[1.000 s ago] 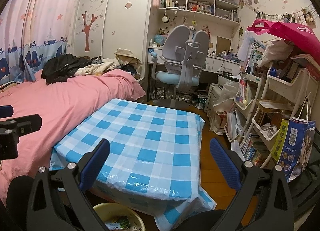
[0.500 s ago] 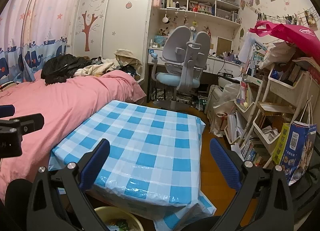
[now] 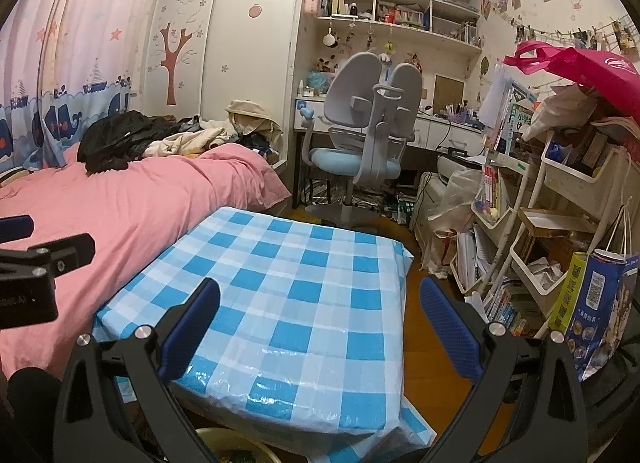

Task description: Collect trash

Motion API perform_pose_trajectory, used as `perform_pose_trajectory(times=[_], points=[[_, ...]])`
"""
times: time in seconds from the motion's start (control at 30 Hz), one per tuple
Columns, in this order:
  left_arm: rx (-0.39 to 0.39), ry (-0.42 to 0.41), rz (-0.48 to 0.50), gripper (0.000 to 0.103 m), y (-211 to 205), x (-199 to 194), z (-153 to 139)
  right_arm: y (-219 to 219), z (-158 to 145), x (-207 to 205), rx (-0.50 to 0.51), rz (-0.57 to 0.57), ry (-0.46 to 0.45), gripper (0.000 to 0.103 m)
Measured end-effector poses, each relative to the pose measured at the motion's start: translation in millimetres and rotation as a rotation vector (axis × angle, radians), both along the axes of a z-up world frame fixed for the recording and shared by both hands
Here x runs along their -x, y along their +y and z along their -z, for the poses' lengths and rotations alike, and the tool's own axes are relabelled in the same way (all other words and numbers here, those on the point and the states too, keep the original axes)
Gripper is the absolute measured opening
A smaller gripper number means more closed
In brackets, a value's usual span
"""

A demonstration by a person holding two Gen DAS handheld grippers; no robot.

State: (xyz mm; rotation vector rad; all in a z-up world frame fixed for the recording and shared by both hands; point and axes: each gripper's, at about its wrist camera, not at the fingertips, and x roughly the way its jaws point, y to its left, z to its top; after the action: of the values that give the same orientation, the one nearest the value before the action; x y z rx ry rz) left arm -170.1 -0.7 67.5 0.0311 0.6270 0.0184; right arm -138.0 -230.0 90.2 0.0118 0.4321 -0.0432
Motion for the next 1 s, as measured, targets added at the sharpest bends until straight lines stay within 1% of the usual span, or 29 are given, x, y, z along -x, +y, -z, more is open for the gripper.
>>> perform_pose_trajectory(times=[0.6, 1.0], points=[[0.004, 0.008, 0.002, 0.096, -7, -63, 18, -10, 12, -48, 0.001, 0.017, 0.036, 0.096], [-0.005, 0.026, 0.001, 0.096, -5, -89, 34, -7, 25, -71, 0.006, 0.019, 0.065, 0.096]])
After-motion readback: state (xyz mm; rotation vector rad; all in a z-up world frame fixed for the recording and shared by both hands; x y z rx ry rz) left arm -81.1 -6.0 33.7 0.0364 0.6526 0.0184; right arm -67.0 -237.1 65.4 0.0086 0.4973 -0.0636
